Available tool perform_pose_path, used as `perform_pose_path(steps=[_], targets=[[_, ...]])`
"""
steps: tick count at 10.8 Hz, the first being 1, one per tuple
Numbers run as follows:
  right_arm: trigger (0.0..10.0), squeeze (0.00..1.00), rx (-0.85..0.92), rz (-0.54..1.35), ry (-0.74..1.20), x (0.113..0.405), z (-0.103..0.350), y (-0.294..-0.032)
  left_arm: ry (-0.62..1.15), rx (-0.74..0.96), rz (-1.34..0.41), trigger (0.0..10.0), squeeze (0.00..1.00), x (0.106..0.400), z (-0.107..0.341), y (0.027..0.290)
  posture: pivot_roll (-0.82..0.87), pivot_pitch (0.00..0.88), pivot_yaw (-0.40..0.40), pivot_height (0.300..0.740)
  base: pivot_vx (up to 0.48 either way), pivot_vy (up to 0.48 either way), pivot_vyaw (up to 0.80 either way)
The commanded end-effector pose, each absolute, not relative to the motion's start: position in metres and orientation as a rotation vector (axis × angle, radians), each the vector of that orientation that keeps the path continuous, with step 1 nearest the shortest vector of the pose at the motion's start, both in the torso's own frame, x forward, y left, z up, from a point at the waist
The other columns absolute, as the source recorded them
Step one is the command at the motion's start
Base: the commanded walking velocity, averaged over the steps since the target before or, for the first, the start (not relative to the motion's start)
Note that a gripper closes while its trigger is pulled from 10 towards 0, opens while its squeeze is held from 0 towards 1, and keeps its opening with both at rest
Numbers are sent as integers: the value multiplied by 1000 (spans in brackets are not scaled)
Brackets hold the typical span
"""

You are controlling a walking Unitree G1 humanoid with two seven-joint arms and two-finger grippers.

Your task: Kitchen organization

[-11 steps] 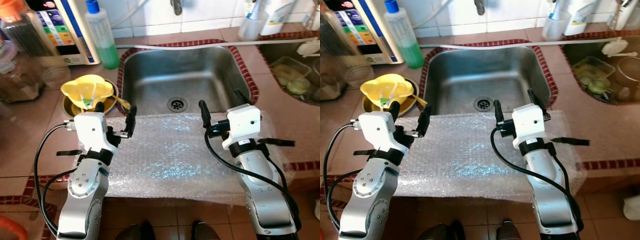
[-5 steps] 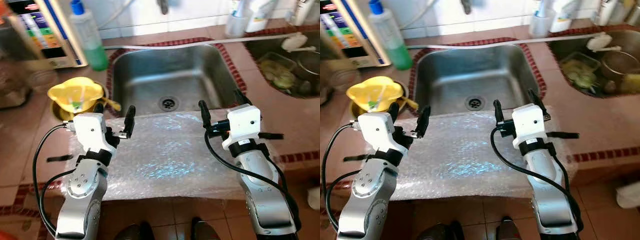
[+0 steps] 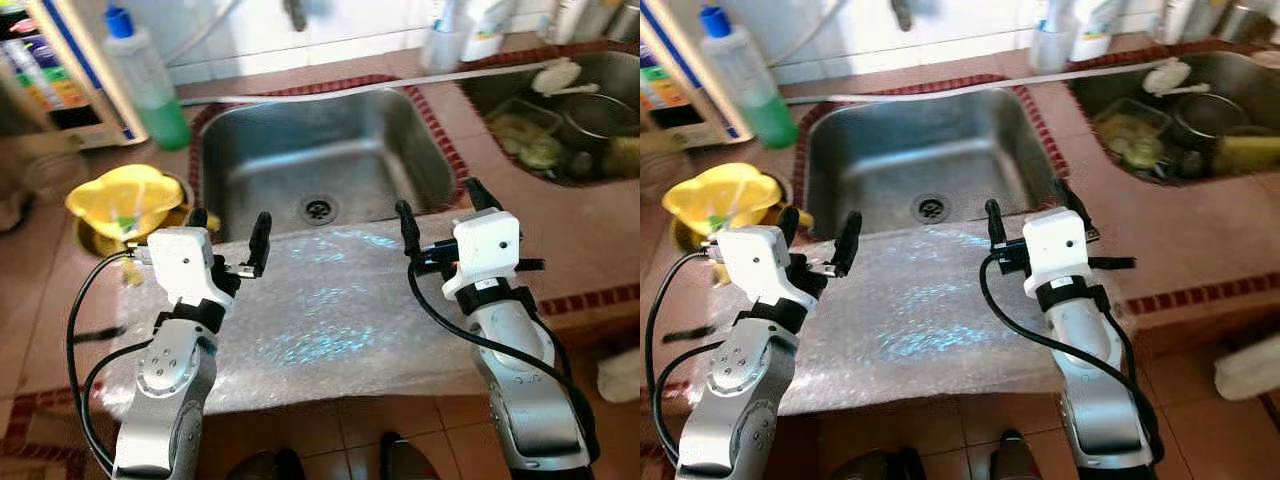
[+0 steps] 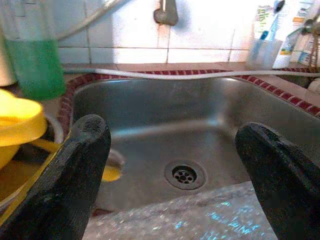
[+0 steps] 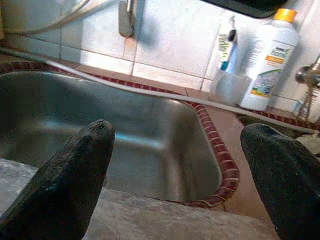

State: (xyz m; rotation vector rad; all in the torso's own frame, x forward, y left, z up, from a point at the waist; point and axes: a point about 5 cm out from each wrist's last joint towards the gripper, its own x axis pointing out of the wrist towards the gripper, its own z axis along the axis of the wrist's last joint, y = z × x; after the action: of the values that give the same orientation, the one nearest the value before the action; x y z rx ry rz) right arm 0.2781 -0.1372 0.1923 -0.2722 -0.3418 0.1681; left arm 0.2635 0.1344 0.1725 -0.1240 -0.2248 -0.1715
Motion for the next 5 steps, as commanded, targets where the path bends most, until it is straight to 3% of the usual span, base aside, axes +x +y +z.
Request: perform_pose_path(steps=[1, 5], targets=[[10000, 0, -272, 182, -353, 276, 194, -134, -232, -111, -162, 10000, 0, 261, 175, 138, -156, 211, 93, 740, 0, 0, 0], [10000, 0, -284, 193, -362, 276, 195, -132, -242, -112, -171, 10000, 0, 261, 177, 136, -160, 203, 87, 740, 0, 0, 0]])
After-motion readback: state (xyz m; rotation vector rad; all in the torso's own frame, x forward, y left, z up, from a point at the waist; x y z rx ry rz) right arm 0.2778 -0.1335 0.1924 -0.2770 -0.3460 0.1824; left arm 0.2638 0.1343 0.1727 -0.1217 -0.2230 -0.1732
